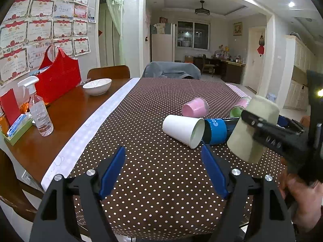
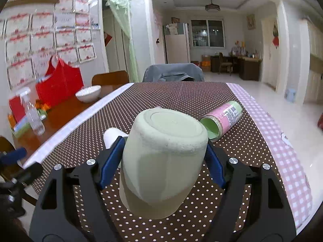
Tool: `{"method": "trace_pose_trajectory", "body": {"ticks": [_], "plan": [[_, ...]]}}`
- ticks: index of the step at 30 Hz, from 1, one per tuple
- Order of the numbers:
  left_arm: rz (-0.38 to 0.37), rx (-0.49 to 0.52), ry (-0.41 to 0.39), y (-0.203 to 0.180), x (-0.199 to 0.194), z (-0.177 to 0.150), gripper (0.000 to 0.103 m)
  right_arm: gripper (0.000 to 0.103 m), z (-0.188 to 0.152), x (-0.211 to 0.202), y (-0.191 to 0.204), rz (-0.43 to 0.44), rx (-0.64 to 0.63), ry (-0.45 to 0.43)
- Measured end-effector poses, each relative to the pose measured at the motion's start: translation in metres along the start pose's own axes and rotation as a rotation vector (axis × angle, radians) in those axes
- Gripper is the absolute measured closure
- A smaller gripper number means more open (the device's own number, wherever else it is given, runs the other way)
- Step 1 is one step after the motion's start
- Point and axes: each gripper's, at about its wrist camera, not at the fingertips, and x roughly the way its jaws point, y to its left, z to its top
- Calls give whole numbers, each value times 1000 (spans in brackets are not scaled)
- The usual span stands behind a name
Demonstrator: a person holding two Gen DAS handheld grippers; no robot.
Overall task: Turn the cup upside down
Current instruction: 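Set the pale green cup upside down on the tablecloth with the right gripper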
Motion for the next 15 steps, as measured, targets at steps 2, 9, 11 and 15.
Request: {"method": "trace_pose_trajectory", "body": {"ticks": [2,9,11,15], "plan": [[-3,0,1,0,-1,-1,27,28,-4,4,4,-15,-30,3],[-10,3,8,0,1,-1,27,28,-14,14,14,-39,-100,18],[-10,4,9,0,1,-2,27,28,-17,18,16,-42,-113,24],[-6,2,9,0,1,-2,27,28,-21,24,18,-39,-126,48]]}}
